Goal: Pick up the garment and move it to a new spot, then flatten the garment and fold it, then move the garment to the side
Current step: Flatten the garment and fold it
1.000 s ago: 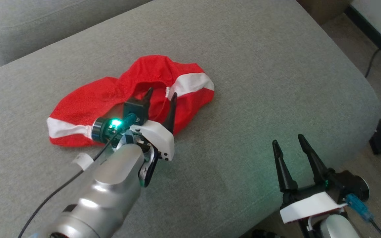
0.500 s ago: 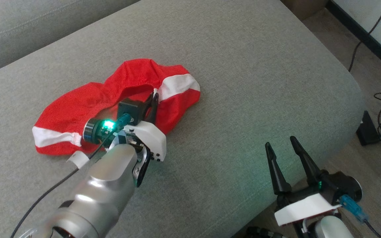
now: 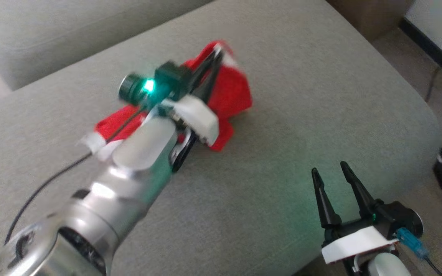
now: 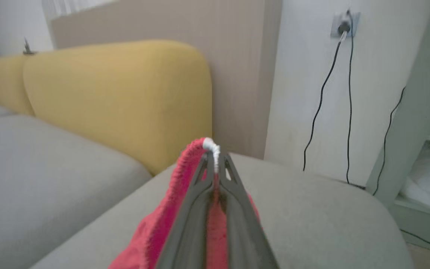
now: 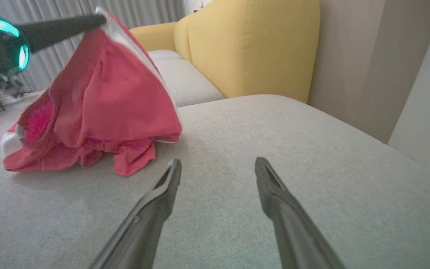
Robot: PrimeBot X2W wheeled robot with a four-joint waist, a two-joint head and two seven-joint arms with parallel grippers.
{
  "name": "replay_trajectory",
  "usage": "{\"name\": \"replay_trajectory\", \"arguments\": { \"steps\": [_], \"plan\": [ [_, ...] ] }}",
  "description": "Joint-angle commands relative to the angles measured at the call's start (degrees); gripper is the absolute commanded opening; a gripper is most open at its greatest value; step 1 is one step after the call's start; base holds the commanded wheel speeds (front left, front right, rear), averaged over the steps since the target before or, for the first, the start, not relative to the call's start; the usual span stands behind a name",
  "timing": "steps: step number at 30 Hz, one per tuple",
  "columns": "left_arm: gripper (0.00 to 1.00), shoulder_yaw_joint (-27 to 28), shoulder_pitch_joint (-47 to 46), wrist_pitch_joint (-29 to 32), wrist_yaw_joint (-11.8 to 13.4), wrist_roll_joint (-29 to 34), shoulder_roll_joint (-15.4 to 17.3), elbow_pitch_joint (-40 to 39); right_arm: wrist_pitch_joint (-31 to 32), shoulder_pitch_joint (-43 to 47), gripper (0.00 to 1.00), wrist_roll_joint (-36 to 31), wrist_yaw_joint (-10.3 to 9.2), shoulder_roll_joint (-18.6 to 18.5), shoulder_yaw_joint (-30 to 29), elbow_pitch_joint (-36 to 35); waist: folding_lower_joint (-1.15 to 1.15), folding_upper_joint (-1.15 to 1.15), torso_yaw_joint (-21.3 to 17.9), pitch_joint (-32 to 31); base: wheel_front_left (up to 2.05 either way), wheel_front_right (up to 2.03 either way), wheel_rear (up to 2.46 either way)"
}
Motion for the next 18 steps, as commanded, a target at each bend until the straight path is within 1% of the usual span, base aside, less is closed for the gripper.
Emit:
{"name": "replay_trajectory", "arguments": {
  "steps": [1, 3, 4, 5, 8, 10, 14, 18],
  "plan": [
    [0.0, 1.0, -4.89, -0.65, -0.68, 0.52, 0.42, -3.55, -0.22, -0.17, 1.0, 0.0, -0.04, -0.33, 0.62, -1.24, 0.0, 0.0, 3.78, -2.87, 0.0, 0.0, 0.0],
    [0.0, 1.74, -6.07, -0.68, -1.27, -0.2, 0.42, -6.3, -0.22, 0.3, 1.0, -0.13, -0.04, -0.33, 0.2, -0.96, 0.0, 0.0, 5.99, -4.27, 0.0, 0.0, 0.0],
    [0.0, 1.74, -6.07, -0.68, -1.27, -0.2, 0.42, -6.3, -0.22, 0.3, 1.0, -0.13, -0.04, -0.33, 0.2, -0.96, 0.0, 0.0, 5.99, -4.27, 0.0, 0.0, 0.0],
    [0.0, 2.31, -6.57, -0.68, -1.44, -0.41, 0.42, -7.8, -0.22, 0.52, 1.0, -0.17, -0.04, -0.33, -0.05, -0.86, 0.0, 0.0, 7.17, -4.96, 0.0, 0.0, 0.0],
    [0.0, 4.07, -7.15, -0.69, -0.88, 0.4, 0.71, -11.51, -0.22, 1.11, 1.0, -0.43, -0.04, -0.33, -0.65, -0.76, 0.0, 0.0, 10.87, -6.83, 0.0, 0.0, 0.0],
    [0.0, 5.1, -6.58, -0.7, -0.61, 1.27, 1.59, -14.1, -0.22, 1.48, 1.0, -0.5, -0.04, -0.33, -1.14, -0.78, 0.0, 0.0, 13.52, -7.74, 0.0, 0.0, 0.0],
    [0.0, 6.22, -3.02, -0.7, -0.75, 2.05, 4.95, -18.43, -0.22, 1.77, 1.0, -0.06, -0.04, -0.33, -1.58, -0.83, 0.0, 0.0, 18.6, -8.26, 0.0, 0.0, 0.0],
    [0.0, 5.92, 3.12, -0.1, -1.25, 0.45, 9.21, -20.13, -0.22, 2.09, 1.0, 0.79, -0.04, -0.33, -2.08, -0.58, 0.0, 0.0, 23.2, -8.11, 0.0, 0.0, 0.0]
  ]
}}
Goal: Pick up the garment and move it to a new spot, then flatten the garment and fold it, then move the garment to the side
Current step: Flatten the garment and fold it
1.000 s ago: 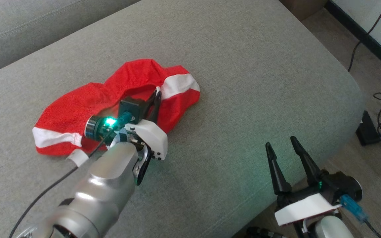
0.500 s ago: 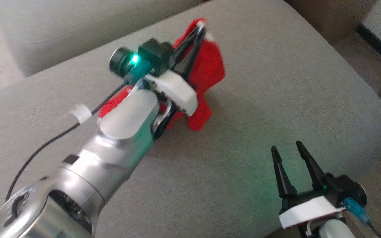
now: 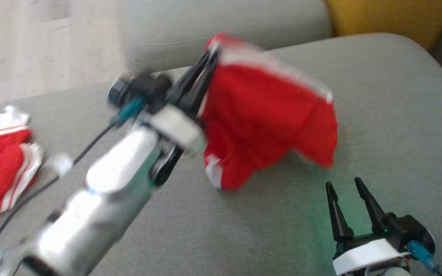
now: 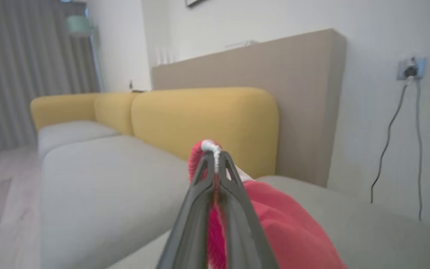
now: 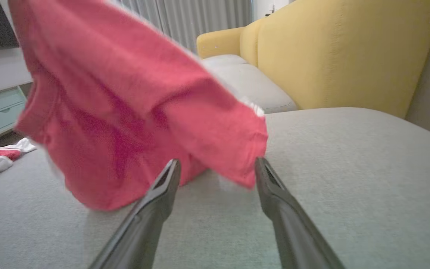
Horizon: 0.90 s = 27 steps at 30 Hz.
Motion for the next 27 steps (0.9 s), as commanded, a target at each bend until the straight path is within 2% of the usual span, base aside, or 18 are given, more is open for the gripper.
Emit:
{"name": "replay_trajectory", "arguments": {
  "steps": [1, 5, 8, 15, 18, 21, 27],
  "plan": [
    [0.0, 1.99, -0.36, 0.16, -0.24, -0.81, 2.34, -1.61, -0.22, -1.28, 1.0, 0.59, -0.04, -0.32, 1.14, -1.32, 0.01, 0.0, 4.56, -0.59, 0.0, 0.0, 0.0],
    [0.0, 1.82, 6.06, 0.38, 0.2, -2.09, 6.68, -2.46, -0.22, -1.62, 1.0, 2.1, -0.04, -0.32, 1.18, -0.04, 0.01, 0.0, 7.21, 0.31, 0.0, 0.0, 0.0],
    [0.0, 1.94, 10.44, 0.26, 0.59, -2.91, 9.7, -3.61, -0.22, -2.82, 1.0, 5.9, -0.04, -0.32, 1.62, 2.18, 0.01, 0.0, 8.31, 1.09, 0.0, 0.0, 0.0],
    [0.0, 3.02, 16.76, 0.25, 2.81, -4.16, 15.69, -6.51, -0.22, -12.21, 1.0, 8.69, -0.04, -1.41, 0.97, 9.0, 0.01, 0.0, 10.79, 3.67, 0.0, 0.0, 0.0],
    [0.0, 3.23, 17.05, 0.33, 3.32, -4.08, 16.7, -7.75, -0.22, -17.79, 1.0, 14.11, -0.04, -4.36, 5.7, 14.75, 0.01, 0.0, 12.23, 5.1, 0.0, 0.0, 0.0],
    [0.0, 3.13, 16.25, 0.51, 3.53, -3.6, 16.87, -8.77, 1.26, -24.08, 1.0, 23.29, -0.04, -7.79, 11.64, 19.71, 0.01, 0.0, 13.82, 6.81, 0.0, 0.0, 0.0],
    [0.0, 3.32, 14.01, 0.62, 3.64, -2.95, 16.71, -8.72, 7.13, -32.5, 1.0, 39.14, -0.04, -15.61, 22.45, 22.99, 0.01, 0.0, 16.54, 9.9, 0.0, 0.0, 0.0]
  ]
}}
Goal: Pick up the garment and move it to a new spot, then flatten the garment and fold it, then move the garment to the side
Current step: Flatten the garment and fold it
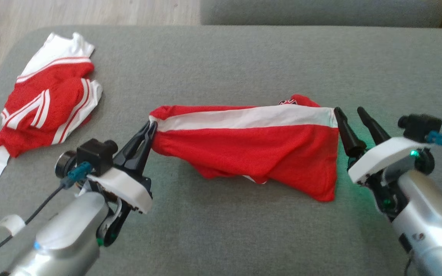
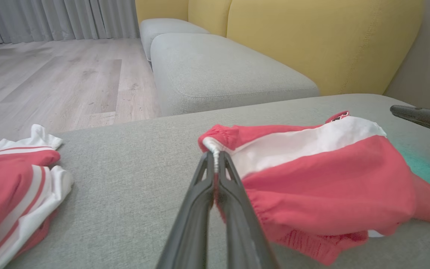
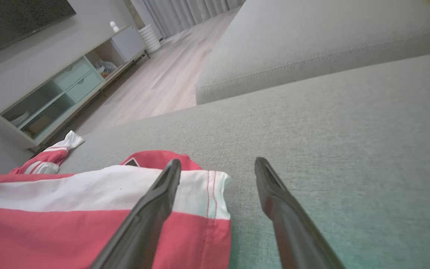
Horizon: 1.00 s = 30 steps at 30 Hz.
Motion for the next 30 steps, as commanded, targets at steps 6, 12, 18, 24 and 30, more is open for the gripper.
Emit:
{"name": "replay_trajectory", "arguments": {
  "steps": [6, 12, 18, 24, 30],
  "plan": [
    [0.0, 3.18, -4.84, -0.63, -0.12, 0.77, 1.61, -0.28, 5.49, -4.64, 1.0, 13.36, -0.04, -5.47, 9.58, -1.51, -0.01, 0.0, 2.87, 3.33, 0.0, 0.0, 0.0],
    [0.0, 3.17, -5.64, -0.93, -0.62, 1.02, 0.77, 0.86, 6.41, -6.75, 1.0, 21.33, -0.04, -8.17, 15.89, -2.32, -0.01, 0.0, 3.85, 4.17, 0.0, 0.0, 0.0],
    [0.0, 2.97, -5.68, -1.11, -1.15, 1.12, 0.49, 2.29, 2.71, -8.29, 0.0, 25.49, -0.04, -10.43, 21.79, -5.12, -0.01, 0.0, 3.49, 3.46, 0.0, 0.0, 0.0],
    [0.0, 2.06, -10.85, -0.33, -1.78, 3.97, 1.29, 2.63, -4.53, -13.33, 0.0, 27.22, -0.04, -13.12, 25.6, -7.02, -0.01, 0.0, 0.17, 2.88, 0.0, 0.0, 0.0],
    [0.0, 2.53, -23.7, 0.97, -2.61, 8.23, 0.79, 2.48, -6.59, -23.09, 0.0, 25.65, -0.04, -15.95, 23.17, -8.71, -0.01, 0.0, -5.58, 5.3, 0.0, 0.0, 0.0]
  ]
}}
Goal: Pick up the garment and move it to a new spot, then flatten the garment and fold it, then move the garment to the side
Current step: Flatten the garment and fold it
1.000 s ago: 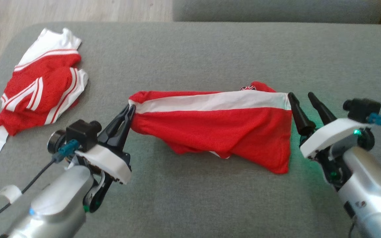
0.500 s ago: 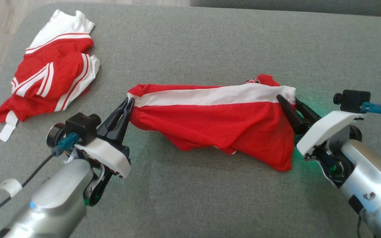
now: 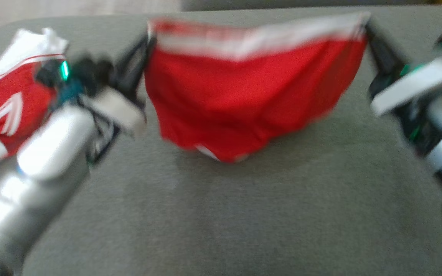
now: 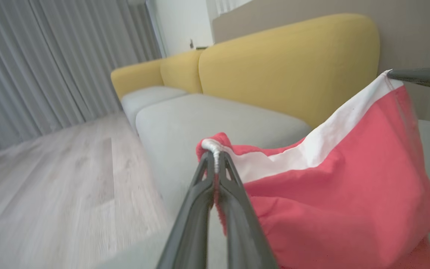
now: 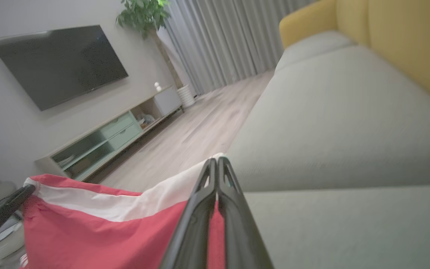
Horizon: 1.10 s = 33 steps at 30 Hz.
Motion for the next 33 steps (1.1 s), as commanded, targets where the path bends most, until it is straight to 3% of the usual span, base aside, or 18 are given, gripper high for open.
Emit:
{"name": "replay_trajectory", "arguments": {
  "steps": [1, 7, 8, 13, 19, 26, 33],
  "plan": [
    [0.0, 3.0, -6.87, -0.04, -0.24, 1.24, 1.29, -0.92, -0.71, -3.46, 0.0, -1.3, -0.04, -2.05, -2.2, -1.6, 0.0, 0.0, -3.5, 2.14, 0.0, 0.0, 0.0],
    [0.0, 5.36, -23.13, -1.64, -0.84, 5.19, -2.61, 3.75, -0.76, -14.2, 0.0, -11.08, -0.04, -4.04, -16.58, -1.17, 0.0, 0.0, -9.29, 5.75, 0.0, 0.0, 0.0],
    [0.0, 6.36, -27.46, -2.31, -0.96, 6.17, -4.7, 5.41, -0.76, -16.41, 0.0, -15.49, -0.04, -4.06, -22.58, -1.48, 0.0, 0.0, -10.7, 6.48, 0.0, 0.0, 0.0],
    [0.0, 10.34, -31.9, -2.83, -1.16, 8.66, -8.44, 4.96, -0.77, -17.14, 0.0, -24.3, -0.04, -2.5, -34.62, -5.4, 0.0, 0.0, -13.26, 7.62, 0.0, 0.0, 0.0],
    [0.0, 12.48, -22.5, -2.86, -2.95, 11.07, -8.34, 0.76, -0.77, -9.08, 0.0, -27.66, -0.04, -0.88, -36.23, -11.58, 0.0, 0.0, -14.51, 8.1, 0.0, 0.0, 0.0],
    [0.0, 15.1, 1.2, -2.87, -2.87, 15.42, -6.63, -7.41, -0.77, 10.43, 0.0, -28.98, -0.04, 1.28, -40.41, -18.81, 0.0, 0.0, -13.33, 7.4, 0.0, 0.0, 0.0],
    [0.0, 16.75, 23.68, -2.87, -2.04, 17.37, -7.95, -13.9, -0.77, 33.0, 0.0, -30.31, -0.04, 4.38, -47.33, -27.42, 0.0, 0.0, -10.45, 2.95, 0.0, 0.0, 0.0]
  ]
}}
